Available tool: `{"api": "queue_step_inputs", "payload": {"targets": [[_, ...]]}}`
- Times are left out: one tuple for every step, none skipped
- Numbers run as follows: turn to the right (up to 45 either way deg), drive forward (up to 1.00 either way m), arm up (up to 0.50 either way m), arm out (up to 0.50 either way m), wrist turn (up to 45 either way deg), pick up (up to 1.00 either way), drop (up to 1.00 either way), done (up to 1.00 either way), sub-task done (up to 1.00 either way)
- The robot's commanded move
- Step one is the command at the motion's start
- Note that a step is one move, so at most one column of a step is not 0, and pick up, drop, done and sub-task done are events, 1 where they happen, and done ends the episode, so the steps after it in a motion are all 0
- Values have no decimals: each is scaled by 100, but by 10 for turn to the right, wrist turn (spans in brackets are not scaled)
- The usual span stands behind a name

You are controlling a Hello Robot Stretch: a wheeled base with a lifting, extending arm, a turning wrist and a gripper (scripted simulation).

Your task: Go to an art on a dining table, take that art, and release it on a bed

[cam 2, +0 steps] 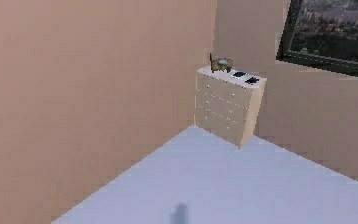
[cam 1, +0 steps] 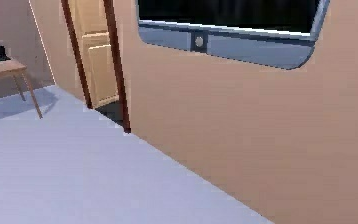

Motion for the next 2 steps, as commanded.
{"api": "queue_step_inputs", "payload": {"targets": [[-450,0,0,0,0,0,0,0,0],[-30,0,0,0,0,0,0,0,0]]}}
